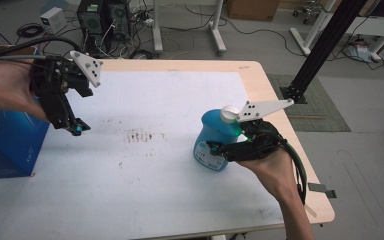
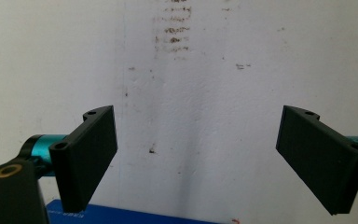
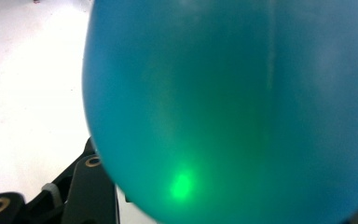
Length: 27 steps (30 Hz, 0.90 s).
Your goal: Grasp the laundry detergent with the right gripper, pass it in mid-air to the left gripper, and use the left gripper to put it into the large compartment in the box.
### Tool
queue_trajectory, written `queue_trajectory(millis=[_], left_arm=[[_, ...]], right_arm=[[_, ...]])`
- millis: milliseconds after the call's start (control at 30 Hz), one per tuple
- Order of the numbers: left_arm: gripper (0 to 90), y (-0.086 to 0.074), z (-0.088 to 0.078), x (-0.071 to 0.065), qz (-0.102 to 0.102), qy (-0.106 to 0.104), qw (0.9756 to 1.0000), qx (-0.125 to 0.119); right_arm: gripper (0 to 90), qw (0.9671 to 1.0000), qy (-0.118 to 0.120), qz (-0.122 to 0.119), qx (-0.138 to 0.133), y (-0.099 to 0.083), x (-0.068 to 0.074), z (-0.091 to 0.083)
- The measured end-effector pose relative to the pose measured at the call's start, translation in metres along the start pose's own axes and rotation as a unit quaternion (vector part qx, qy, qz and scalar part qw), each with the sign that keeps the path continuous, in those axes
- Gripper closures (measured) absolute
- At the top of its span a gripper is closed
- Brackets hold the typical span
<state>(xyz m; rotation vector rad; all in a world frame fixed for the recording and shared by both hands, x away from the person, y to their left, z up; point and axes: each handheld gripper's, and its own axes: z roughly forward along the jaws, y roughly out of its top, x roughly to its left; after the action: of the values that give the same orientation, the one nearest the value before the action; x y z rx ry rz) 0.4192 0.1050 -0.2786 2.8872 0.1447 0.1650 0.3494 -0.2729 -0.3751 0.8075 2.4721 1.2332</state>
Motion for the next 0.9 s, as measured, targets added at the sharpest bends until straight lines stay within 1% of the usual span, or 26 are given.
queue_trajectory(millis=[100, 233, 367, 400, 433, 500, 533, 600, 633, 667, 700, 800, 833, 867, 900], left_arm=[[12.5, -0.001, 0.000, 0.000, 0.000, 0.000, 1.0000, 0.001], [12.5, -0.001, 0.000, 0.000, -0.003, 0.000, 1.0000, -0.001], [12.5, 0.001, -0.001, -0.001, 0.002, -0.002, 1.0000, -0.004], [12.5, 0.001, -0.002, -0.001, 0.000, -0.002, 1.0000, -0.008], [12.5, 0.002, -0.004, -0.001, 0.000, -0.002, 0.9998, -0.017], [12.5, 0.002, -0.006, -0.002, 0.002, -0.002, 0.9998, -0.020], [12.5, 0.003, -0.008, -0.002, 0.005, -0.003, 0.9997, -0.022], [12.5, 0.005, -0.012, -0.003, 0.005, -0.003, 0.9996, -0.028], [12.5, 0.007, -0.016, -0.003, 0.006, -0.005, 0.9995, -0.031], [12.5, 0.007, -0.016, -0.003, 0.006, -0.005, 0.9995, -0.031], [12.5, 0.011, -0.023, -0.003, 0.007, -0.006, 0.9993, -0.036], [12.5, 0.019, -0.034, -0.003, 0.009, -0.005, 0.9990, -0.044], [12.5, 0.022, -0.038, -0.002, 0.010, -0.005, 0.9988, -0.047], [12.5, 0.022, -0.038, -0.002, 0.010, -0.005, 0.9988, -0.047], [12.5, 0.025, -0.042, -0.002, 0.011, -0.005, 0.9987, -0.049]], right_arm=[[44.5, 1.0000, -0.002, -0.006, -0.001, 0.000, 0.000, 0.000], [45.1, 1.0000, -0.001, -0.005, -0.002, 0.000, 0.000, 0.000], [46.1, 1.0000, 0.001, -0.004, -0.003, 0.000, -0.001, -0.001], [46.3, 1.0000, 0.001, -0.001, -0.003, 0.000, -0.001, -0.001], [46.5, 1.0000, 0.005, -0.001, -0.006, 0.002, -0.001, -0.002], [46.6, 0.9998, 0.014, -0.012, -0.009, 0.009, 0.001, -0.004], [46.6, 0.9998, 0.014, -0.012, -0.009, 0.009, 0.001, -0.004], [46.5, 0.9991, 0.032, -0.027, -0.012, 0.019, 0.002, -0.007], [46.5, 0.9980, 0.048, -0.038, -0.016, 0.032, 0.003, -0.009], [46.5, 0.9980, 0.048, -0.038, -0.016, 0.032, 0.003, -0.009], [46.4, 0.9964, 0.061, -0.056, -0.019, 0.045, 0.005, -0.009], [46.4, 0.9929, 0.084, -0.084, -0.013, 0.067, 0.007, -0.005], [46.4, 0.9916, 0.089, -0.093, -0.011, 0.074, 0.008, -0.003], [46.4, 0.9916, 0.089, -0.093, -0.011, 0.074, 0.008, -0.003], [46.4, 0.9900, 0.094, -0.105, -0.008, 0.080, 0.009, 0.000]])
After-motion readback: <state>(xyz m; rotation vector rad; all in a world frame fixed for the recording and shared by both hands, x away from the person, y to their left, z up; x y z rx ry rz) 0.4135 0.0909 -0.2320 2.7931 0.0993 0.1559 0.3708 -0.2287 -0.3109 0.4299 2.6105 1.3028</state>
